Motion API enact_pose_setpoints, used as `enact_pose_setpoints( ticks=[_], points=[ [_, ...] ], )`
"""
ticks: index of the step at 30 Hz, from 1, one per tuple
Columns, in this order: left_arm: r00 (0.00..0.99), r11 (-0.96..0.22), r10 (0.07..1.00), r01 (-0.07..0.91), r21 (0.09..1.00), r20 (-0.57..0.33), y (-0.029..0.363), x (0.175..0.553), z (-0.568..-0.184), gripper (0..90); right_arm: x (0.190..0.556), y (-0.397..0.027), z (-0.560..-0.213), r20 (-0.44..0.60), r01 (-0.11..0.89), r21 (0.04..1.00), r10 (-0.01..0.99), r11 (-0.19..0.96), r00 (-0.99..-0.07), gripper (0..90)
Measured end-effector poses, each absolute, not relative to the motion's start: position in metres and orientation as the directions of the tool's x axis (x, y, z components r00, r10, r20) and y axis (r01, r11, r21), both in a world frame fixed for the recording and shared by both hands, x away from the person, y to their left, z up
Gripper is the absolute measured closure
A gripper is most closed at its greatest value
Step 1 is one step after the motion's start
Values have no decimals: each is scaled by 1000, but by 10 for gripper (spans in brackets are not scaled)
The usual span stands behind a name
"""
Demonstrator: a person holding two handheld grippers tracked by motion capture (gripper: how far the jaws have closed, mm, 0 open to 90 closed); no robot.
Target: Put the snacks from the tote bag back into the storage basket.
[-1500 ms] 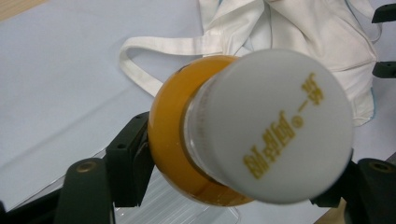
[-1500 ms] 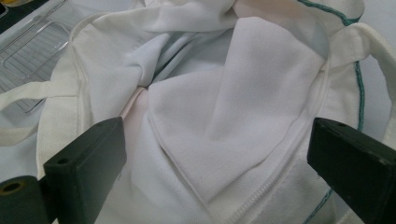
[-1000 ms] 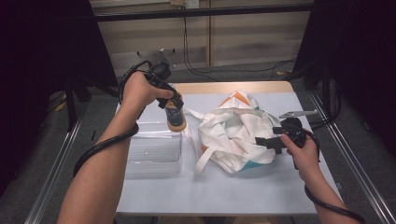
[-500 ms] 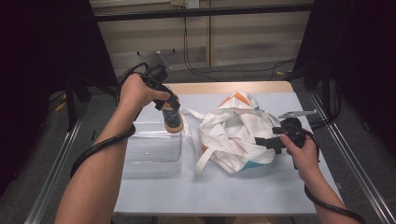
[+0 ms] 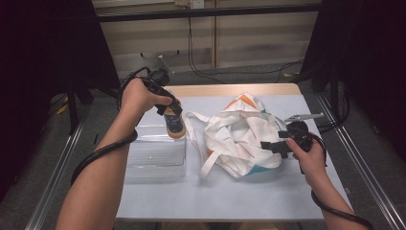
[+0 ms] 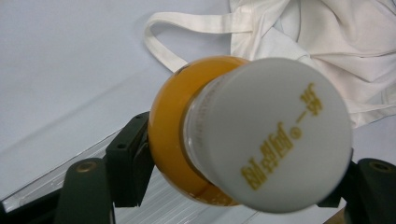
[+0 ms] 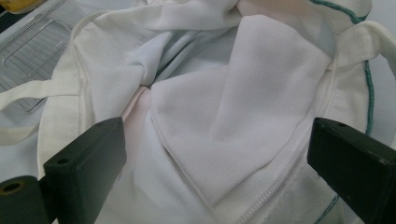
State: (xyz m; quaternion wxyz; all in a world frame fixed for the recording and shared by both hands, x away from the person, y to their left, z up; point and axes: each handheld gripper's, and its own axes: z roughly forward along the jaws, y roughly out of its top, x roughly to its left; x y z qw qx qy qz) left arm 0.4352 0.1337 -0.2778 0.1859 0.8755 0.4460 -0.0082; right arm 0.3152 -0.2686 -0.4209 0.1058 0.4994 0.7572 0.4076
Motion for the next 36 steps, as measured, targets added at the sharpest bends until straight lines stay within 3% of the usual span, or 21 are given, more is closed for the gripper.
enact_pose_setpoints(
  ticks=[36],
  points=[
    [611, -555, 775, 780, 287, -162, 139, 440, -307, 300, 317, -267, -421, 252, 670, 722, 837, 171, -485, 47]
  ],
)
